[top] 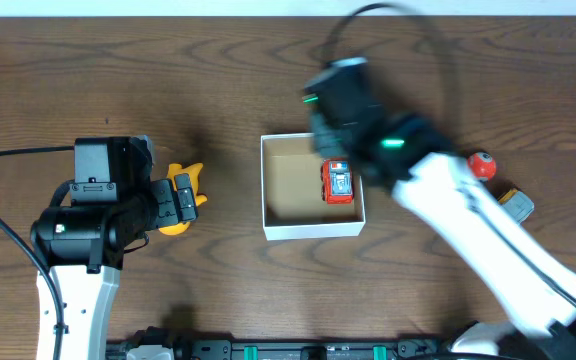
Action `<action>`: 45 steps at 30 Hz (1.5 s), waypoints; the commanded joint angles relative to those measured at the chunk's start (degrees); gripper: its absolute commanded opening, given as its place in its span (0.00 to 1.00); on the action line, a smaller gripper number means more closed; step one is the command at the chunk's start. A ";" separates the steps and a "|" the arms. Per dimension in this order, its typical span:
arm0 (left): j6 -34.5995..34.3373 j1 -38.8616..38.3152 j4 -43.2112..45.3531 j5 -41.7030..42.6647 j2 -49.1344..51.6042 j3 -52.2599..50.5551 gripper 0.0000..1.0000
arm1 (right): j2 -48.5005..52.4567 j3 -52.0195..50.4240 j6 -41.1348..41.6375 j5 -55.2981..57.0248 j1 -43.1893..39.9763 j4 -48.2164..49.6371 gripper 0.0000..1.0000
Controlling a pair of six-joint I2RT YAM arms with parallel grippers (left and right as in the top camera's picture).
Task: Pack container
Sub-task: 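Withdraw the right gripper toward the yellow-and-grey toy truck, then lower the right gripper and grasp the yellow-and-grey truck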
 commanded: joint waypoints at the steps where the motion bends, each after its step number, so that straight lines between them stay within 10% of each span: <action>1: -0.28 0.42 -0.13 -0.04 -0.09 0.83 0.98 | -5.40 0.39 2.89 0.76 -7.54 -4.98 0.70; 7: -0.26 0.42 -0.11 -0.04 -0.09 0.83 0.98 | -9.68 0.28 13.68 -0.72 -27.89 -21.38 0.99; 17: -0.28 0.42 -0.13 -0.04 -0.09 0.83 0.98 | -8.94 -16.15 16.59 -10.21 -48.43 -14.95 0.99; 45: -0.26 0.42 -0.37 -0.04 -0.09 0.83 0.98 | -1.55 -32.44 9.77 -7.37 -54.12 3.19 0.99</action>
